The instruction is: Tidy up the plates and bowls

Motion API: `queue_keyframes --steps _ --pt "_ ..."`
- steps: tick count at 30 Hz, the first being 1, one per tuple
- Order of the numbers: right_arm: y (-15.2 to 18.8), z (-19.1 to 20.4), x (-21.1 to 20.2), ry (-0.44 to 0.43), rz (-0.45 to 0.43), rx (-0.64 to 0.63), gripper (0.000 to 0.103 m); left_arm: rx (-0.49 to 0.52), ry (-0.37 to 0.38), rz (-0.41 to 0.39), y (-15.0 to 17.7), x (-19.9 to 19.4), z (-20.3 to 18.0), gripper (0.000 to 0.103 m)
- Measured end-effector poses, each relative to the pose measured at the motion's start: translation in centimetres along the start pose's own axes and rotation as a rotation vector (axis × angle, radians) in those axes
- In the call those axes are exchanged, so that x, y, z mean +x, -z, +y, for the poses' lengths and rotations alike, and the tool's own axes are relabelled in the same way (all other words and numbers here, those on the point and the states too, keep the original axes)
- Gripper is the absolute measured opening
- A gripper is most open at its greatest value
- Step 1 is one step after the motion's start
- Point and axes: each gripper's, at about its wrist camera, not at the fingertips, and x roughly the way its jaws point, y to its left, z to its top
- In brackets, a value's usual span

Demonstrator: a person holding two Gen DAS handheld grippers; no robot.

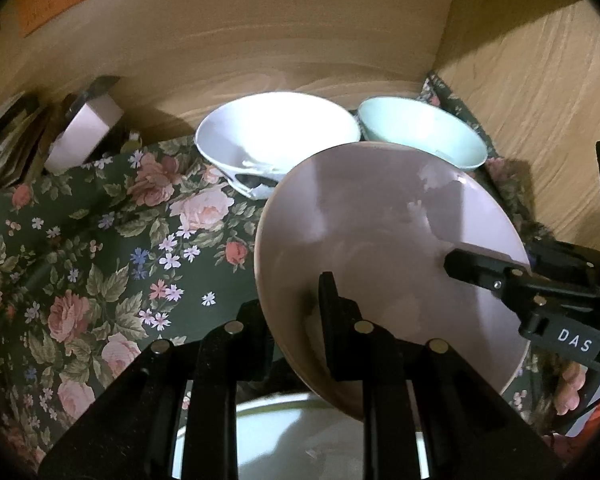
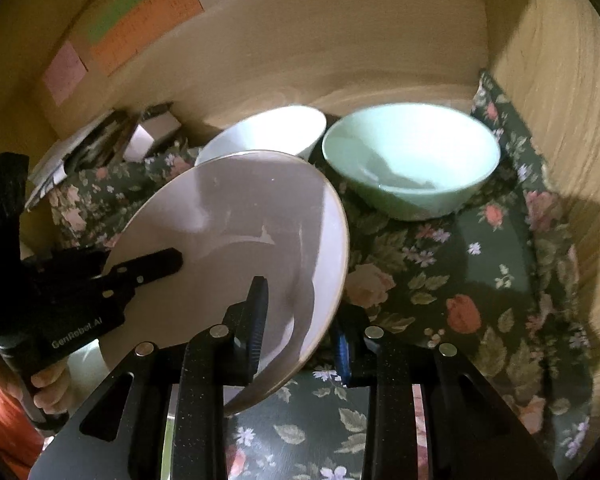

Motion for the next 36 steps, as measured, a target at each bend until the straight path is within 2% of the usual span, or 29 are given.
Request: queue_keyframes --steps 16,36 --pt "-0.7 3.8 -2.8 -0.023 -0.074 -0.073 0.026 -0.042 0.002 -0.097 1.0 -5.7 1.3 0.019" --pt "0.3 12.1 -1.7 -0.132 -0.048 -0.219 0.026 -0.165 -0.107 -0.174 6.1 -11.6 7.4 0.019"
